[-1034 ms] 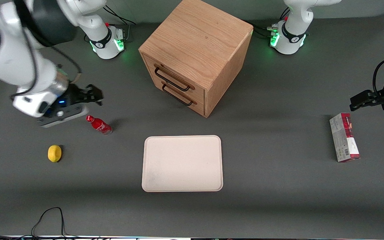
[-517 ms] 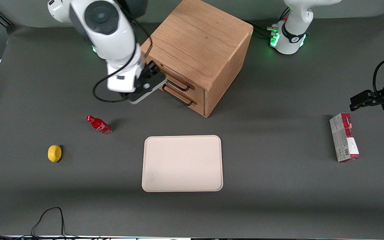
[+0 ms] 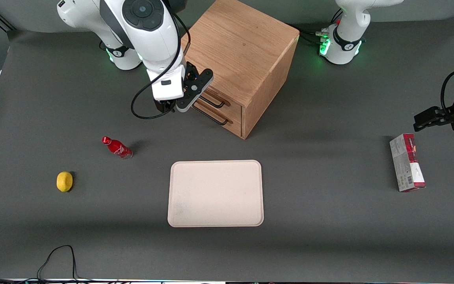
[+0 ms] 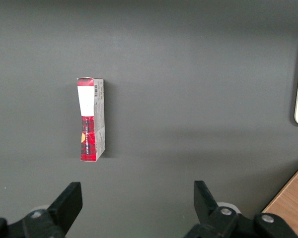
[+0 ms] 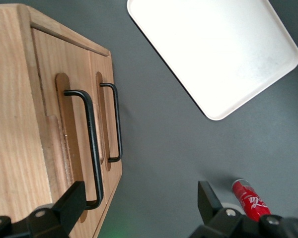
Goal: Open upper drawer
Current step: 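Align the open right gripper around the upper drawer's black handle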
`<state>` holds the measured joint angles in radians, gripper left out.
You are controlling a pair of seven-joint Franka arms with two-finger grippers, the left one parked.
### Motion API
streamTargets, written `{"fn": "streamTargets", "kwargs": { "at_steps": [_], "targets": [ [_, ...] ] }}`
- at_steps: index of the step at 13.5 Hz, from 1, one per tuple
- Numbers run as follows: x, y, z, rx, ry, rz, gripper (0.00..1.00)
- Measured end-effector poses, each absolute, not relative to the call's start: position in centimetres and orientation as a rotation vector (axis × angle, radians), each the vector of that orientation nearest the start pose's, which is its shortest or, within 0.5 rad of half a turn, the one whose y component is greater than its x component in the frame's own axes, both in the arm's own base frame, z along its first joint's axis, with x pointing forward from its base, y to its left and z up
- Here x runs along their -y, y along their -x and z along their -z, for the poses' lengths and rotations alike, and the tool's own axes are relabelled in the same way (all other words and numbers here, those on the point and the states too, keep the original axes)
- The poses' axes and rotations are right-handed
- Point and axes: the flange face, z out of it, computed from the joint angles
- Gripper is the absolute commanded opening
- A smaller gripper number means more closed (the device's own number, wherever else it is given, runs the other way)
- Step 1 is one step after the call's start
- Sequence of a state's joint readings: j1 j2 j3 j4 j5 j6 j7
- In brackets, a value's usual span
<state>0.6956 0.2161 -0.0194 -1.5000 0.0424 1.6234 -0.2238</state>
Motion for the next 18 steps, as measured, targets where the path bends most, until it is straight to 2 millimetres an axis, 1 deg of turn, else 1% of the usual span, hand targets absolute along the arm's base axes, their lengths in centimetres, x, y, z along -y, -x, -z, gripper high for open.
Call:
{"fn": "streamTargets", "kwargs": {
  "at_steps": [3, 7, 11, 13, 16, 18],
  "targets": [
    [-39.4, -47.3, -52.9, 1.289, 2.731, -0.171, 1.0],
    [-38.8, -46.6, -52.6, 1.335, 2.652, -0.164, 1.0],
    [-38.8, -46.2, -52.5, 1.317, 2.613, -0.176, 1.0],
    [-38.6, -46.4, -51.4, 1.305, 2.619, -0.17, 1.0],
    [-38.3, -46.5, -48.5, 1.295, 2.628, -0.16, 1.0],
    [-38.1, -46.4, -47.1, 1.293, 2.631, -0.159, 1.0]
  ]
}}
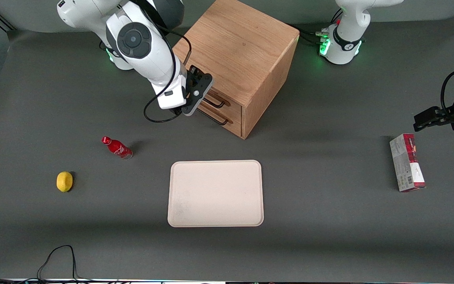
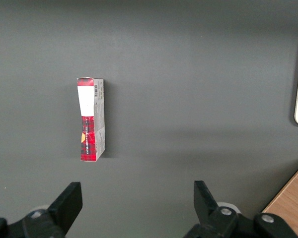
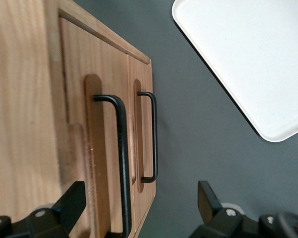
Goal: Open upper drawer
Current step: 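Align the open right gripper around the upper drawer's black handle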
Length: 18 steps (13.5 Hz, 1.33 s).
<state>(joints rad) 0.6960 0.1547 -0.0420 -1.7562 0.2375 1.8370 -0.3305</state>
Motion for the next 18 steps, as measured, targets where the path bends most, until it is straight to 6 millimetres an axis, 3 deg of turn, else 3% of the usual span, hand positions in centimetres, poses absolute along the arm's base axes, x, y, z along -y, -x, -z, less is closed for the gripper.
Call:
{"fn": "streamTargets", "kwargs": {
  "at_steps": [5, 8, 18],
  "targets": [
    [-37.7, -45.9, -44.9, 1.31, 2.627, -0.146, 1.0],
    [-38.5, -44.9, -43.6, 1.345, 2.618, -0.138, 1.0],
    [-38.0, -45.4, -42.8, 1.325, 2.628, -0.107, 1.0]
  ]
}}
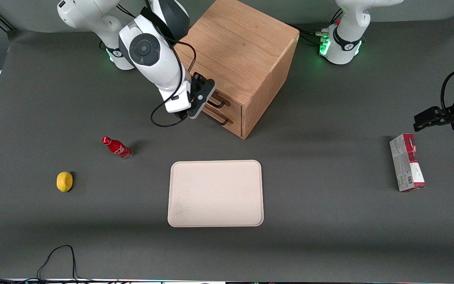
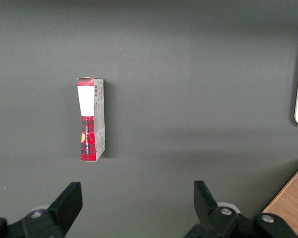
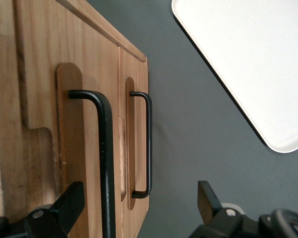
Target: Open upper drawer
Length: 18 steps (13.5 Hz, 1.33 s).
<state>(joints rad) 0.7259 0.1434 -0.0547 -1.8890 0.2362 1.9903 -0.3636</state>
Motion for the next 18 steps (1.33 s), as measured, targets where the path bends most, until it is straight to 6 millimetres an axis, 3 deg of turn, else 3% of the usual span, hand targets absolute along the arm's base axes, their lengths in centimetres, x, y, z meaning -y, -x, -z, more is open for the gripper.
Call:
{"fn": "streamTargets", "kwargs": {
  "at_steps": [5, 12, 18],
  "targets": [
    [-37.4, -45.4, -40.9, 1.328, 2.633, -0.134, 1.0],
    [-38.1, -45.5, -39.0, 1.336, 2.636, -0.137, 1.0],
    [-37.9, -45.7, -38.9, 1.331, 2.64, -0.136, 1.0]
  ]
}}
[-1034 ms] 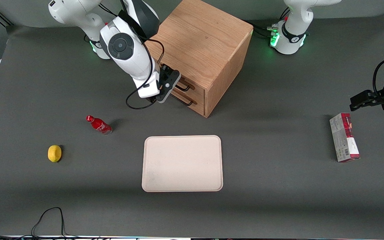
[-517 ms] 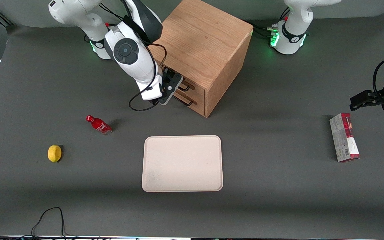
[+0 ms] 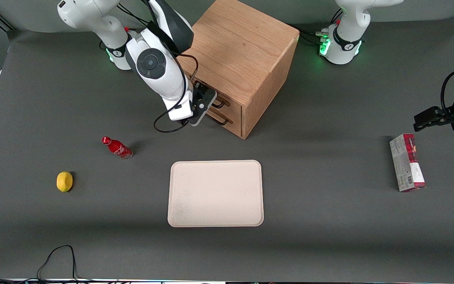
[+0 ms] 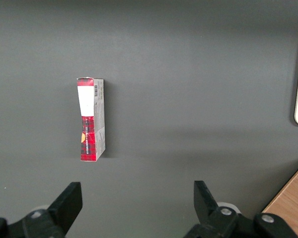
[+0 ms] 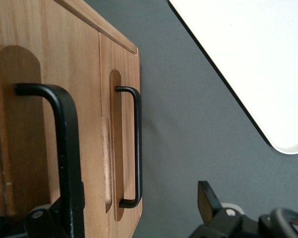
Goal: Open upper drawer
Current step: 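Pull the upper drawer outward from the cabinet with the right gripper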
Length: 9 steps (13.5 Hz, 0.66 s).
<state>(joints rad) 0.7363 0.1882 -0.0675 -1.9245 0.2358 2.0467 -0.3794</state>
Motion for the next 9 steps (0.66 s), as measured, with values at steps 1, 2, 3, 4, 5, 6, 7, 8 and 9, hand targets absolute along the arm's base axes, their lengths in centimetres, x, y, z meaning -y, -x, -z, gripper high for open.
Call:
{"fn": "streamTargets", "kwargs": {
  "at_steps": [1, 2, 3, 4, 5, 6, 7, 8, 9],
  "targets": [
    [-37.6, -45.9, -39.0, 1.323, 2.645, -0.134, 1.0],
    [-37.2, -46.3, -39.0, 1.311, 2.654, -0.123, 1.0],
    [-36.4, -47.0, -39.0, 1.29, 2.669, -0.11, 1.0],
    [-35.6, -47.7, -38.9, 1.272, 2.681, -0.109, 1.0],
    [-35.0, -48.2, -38.8, 1.26, 2.69, -0.108, 1.0],
    [-34.7, -48.5, -38.7, 1.253, 2.694, -0.106, 1.0],
    [-34.6, -48.7, -38.7, 1.25, 2.696, -0.105, 1.0],
    [-34.7, -48.8, -38.7, 1.25, 2.697, -0.104, 1.0],
    [-34.7, -49.0, -38.7, 1.249, 2.698, -0.101, 1.0]
  ]
}}
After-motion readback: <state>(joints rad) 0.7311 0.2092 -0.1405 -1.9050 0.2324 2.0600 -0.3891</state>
